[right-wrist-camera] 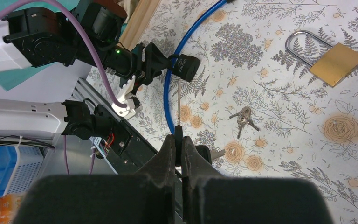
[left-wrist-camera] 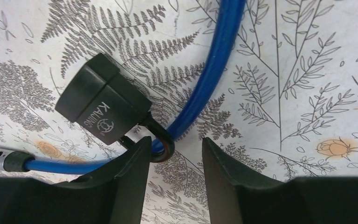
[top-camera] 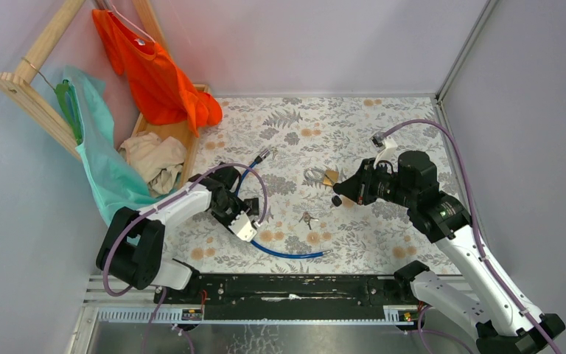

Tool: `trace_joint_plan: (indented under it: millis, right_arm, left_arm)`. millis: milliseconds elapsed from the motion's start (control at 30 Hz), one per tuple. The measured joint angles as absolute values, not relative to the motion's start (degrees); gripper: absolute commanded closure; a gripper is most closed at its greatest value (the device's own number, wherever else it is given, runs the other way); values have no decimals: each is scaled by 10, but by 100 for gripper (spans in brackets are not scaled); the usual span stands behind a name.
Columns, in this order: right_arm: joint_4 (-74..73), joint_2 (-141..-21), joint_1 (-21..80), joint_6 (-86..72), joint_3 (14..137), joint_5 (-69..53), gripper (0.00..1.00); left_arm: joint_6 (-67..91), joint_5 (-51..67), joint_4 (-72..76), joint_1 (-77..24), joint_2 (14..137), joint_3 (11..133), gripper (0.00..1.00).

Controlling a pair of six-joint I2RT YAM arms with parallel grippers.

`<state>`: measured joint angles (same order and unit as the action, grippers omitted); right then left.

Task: Unlock with the key

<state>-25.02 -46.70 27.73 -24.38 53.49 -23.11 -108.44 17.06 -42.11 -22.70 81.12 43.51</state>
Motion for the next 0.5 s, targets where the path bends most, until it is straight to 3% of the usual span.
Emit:
trace_joint_plan:
  millis: [167, 500]
  right_arm:
    - [-250, -467, 277, -244, 535, -231, 100]
    - [-250, -465, 277, -244, 534, -231, 100]
  left_arm:
    - [-1093, 158, -419, -226, 811, 431, 58]
    - [-1100, 142, -366, -222, 817, 406, 54]
